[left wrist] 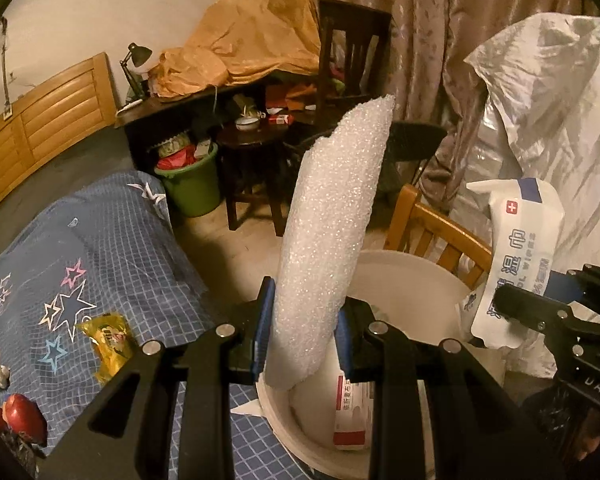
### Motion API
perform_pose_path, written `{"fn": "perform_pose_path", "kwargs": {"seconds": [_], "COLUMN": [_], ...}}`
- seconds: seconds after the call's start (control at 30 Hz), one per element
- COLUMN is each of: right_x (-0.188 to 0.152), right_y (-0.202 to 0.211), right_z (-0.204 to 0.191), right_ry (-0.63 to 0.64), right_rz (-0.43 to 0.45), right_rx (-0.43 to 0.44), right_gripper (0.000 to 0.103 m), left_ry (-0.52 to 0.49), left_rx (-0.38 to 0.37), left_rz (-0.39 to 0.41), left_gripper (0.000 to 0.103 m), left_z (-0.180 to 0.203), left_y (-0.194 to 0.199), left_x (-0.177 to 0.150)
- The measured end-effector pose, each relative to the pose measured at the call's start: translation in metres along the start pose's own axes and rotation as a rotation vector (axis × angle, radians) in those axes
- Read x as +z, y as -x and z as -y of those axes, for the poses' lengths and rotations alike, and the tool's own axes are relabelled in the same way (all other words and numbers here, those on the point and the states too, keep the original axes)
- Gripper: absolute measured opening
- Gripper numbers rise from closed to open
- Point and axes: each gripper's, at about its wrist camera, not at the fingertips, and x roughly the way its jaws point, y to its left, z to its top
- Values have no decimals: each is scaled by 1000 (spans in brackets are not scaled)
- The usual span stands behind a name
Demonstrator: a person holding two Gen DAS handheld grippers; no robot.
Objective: Collect trash
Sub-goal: 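Carry the foam sleeve and wet-wipe packet over the white bucket with both tools, then open both tools to drop the foam and wipes into the bucket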
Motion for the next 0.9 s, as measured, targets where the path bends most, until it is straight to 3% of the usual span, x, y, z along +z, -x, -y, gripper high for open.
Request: {"fn": "perform_pose_path", "kwargs": {"seconds": [0.77,0.87,0.9], "right_x": [-15,-16,-16], "right_y": [-25,-30,-31], "right_z": [1,1,2], "right_ry": [-7,-16,-25], "right_rz": [-77,-86,-81], "right_rx": [21,4,4], "right_gripper": [35,46,47], "left_ry": [-17,35,56], "left_rx": [-43,-37,-43], "left_rz": [-103,-147,-150], "left_gripper": [29,57,58], "left_z": [6,-2,-6], "left_y": [-28,-37,-38], "left_x": [-18,-19,-20]}}
